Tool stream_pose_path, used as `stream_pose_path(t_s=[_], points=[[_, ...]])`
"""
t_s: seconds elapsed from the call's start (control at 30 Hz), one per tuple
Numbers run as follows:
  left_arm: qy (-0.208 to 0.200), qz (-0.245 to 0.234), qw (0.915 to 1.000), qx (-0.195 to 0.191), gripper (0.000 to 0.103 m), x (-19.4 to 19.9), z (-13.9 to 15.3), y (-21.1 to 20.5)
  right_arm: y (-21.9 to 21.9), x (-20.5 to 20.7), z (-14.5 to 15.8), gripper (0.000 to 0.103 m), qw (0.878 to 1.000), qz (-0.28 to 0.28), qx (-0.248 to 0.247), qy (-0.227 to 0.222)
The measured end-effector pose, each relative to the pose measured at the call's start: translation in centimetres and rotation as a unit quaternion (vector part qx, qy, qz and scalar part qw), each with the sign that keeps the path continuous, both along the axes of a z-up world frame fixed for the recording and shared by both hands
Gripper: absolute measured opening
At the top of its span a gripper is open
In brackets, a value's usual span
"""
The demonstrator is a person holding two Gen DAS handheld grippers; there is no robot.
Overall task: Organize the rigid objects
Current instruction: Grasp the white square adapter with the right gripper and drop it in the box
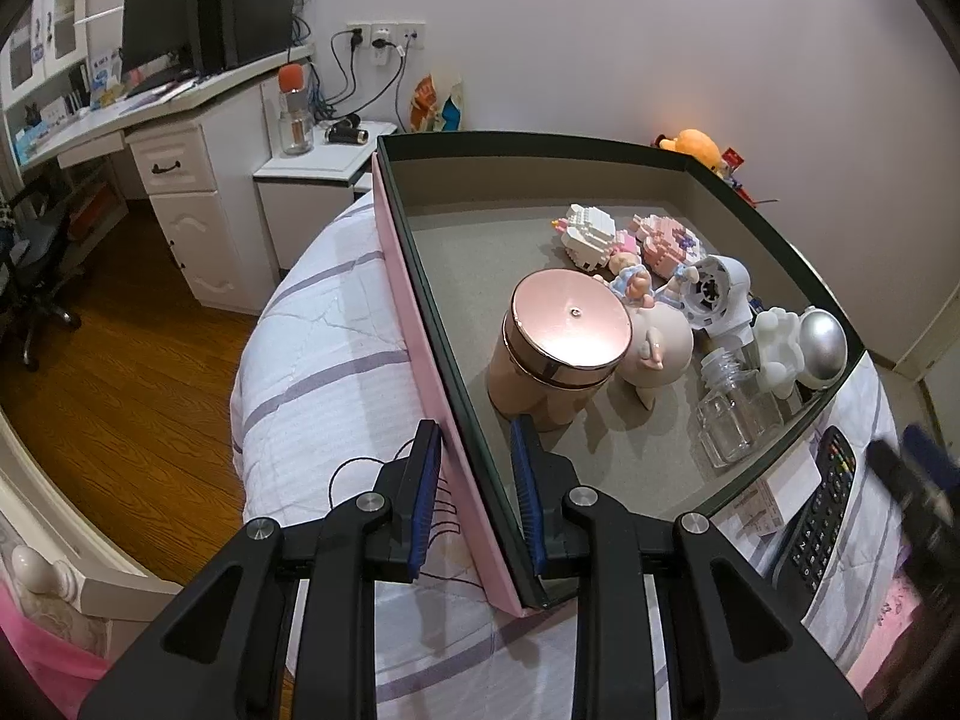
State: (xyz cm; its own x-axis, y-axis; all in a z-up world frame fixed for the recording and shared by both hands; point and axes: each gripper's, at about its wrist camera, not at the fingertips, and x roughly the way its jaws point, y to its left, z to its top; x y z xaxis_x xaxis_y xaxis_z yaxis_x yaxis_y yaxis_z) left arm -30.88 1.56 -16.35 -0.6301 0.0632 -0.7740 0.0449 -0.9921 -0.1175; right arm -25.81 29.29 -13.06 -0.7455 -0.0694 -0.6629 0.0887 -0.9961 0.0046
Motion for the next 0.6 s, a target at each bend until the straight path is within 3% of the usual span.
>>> stream_pose_path(t_s=[0.33, 0.6], points=[[0.006, 0.001, 1.0, -0.004, 0.024, 0.3, 0.2, 0.1, -2.9, -1.8, -2.8, 0.078, 0.997, 0.062, 0.011, -0.033], [0.008, -0.001, 0.9999, -0.007, 0.024, 0.2, 0.1, 0.4, -3.3, -2.9, -4.2, 0.075, 0.995, 0.079, 0.012, -0.064]])
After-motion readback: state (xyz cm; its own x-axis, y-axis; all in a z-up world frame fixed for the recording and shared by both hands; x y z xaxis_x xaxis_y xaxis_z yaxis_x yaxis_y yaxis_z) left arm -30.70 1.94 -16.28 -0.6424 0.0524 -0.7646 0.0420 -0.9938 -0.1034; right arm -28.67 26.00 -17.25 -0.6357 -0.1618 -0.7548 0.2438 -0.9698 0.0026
